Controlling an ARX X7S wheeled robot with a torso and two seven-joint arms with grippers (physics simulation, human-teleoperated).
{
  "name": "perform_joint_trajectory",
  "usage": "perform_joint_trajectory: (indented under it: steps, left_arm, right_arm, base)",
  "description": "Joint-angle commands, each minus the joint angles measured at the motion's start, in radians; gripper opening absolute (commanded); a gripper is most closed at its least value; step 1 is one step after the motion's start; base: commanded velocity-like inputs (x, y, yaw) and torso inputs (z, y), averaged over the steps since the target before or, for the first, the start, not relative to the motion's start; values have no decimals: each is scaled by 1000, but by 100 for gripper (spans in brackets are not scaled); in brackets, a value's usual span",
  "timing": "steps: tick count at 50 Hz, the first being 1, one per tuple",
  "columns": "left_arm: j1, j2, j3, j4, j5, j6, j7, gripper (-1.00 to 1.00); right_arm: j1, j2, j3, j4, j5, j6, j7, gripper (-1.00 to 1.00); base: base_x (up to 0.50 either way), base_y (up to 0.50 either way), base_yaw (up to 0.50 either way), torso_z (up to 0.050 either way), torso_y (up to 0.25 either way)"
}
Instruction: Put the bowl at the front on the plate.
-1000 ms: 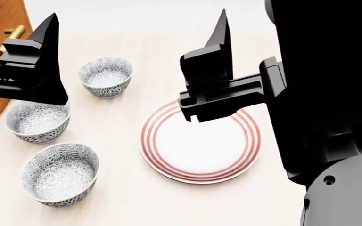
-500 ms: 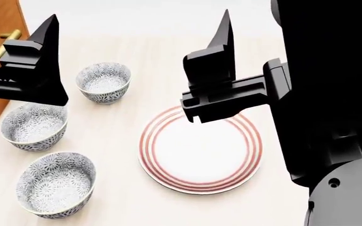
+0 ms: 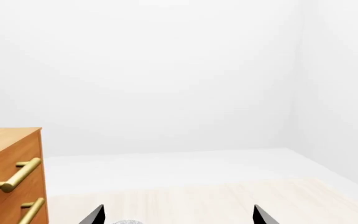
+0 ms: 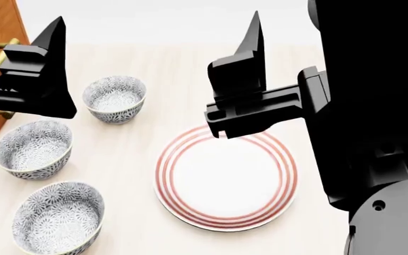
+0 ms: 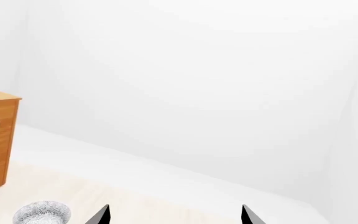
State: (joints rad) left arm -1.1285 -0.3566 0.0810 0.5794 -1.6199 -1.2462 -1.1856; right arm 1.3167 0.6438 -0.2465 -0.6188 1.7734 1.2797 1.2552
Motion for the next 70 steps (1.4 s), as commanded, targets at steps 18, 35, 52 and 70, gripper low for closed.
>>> perform_joint_trajectory:
  steps: [18,35,52,70]
  left_arm:
    - [8,-13,21,4,15,24,13,100]
    - [12,-20,35,6,17,37,12,100]
    - [15,-29,45,5,30,50,26,100]
    - [15,-36,56,4,30,63,27,100]
  right_arm:
    - [-10,15,-11,-10,-8,-25,-11,100]
    - [-3,24,-22,-11,1,-37,-6,100]
    - [0,28,-30,-10,-10,-46,-19,100]
    - [-7,38,-33,-14,-22,-59,-32,100]
  base:
    - [73,0,0,0,0]
    - [75,0,0,0,0]
    - [75,0,0,0,0]
    - [76,0,0,0,1]
